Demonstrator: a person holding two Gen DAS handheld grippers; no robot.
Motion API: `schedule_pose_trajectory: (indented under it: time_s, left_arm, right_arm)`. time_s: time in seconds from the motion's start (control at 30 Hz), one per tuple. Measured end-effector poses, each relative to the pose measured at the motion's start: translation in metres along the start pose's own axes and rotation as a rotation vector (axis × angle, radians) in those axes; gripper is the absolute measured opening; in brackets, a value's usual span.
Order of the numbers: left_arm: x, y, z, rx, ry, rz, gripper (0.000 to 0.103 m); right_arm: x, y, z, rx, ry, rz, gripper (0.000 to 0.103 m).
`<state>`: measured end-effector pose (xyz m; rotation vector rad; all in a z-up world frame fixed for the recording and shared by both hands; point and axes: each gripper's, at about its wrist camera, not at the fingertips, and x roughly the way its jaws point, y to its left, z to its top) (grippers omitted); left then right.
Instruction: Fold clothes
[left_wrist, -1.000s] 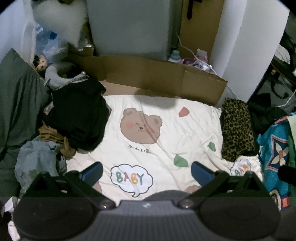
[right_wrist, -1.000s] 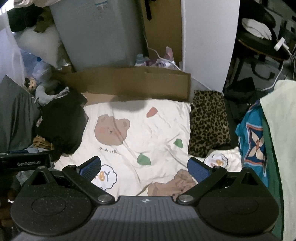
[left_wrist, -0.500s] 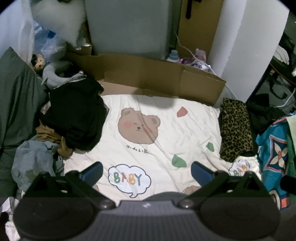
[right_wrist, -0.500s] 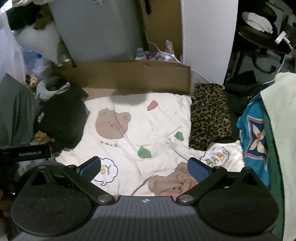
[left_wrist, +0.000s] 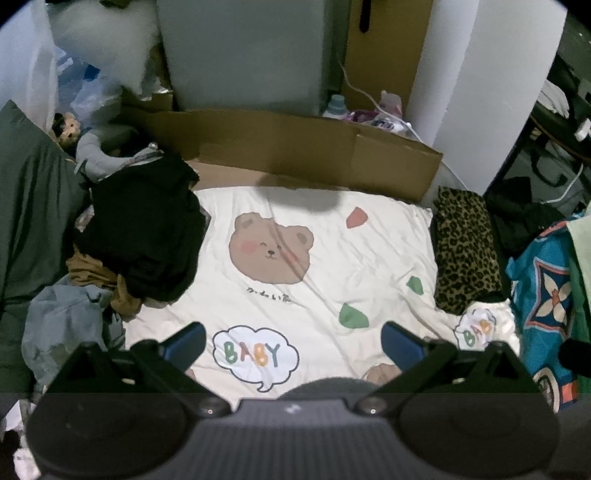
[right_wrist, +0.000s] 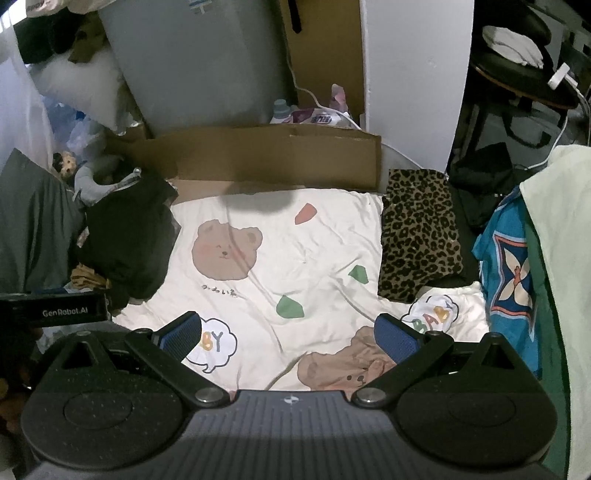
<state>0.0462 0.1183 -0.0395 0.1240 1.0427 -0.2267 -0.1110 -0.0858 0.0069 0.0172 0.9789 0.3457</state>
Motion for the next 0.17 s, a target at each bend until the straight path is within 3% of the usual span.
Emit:
schedule_pose_trajectory:
  time_s: [0.17]
  left_arm:
    - [0.0007,-0.0001,-0.0001,0.004,0.008,-0.006,0.102]
  right_arm:
    - [-0.0001,0.0020,-0.0006,-0.003,-0.004,-0.011,0.103]
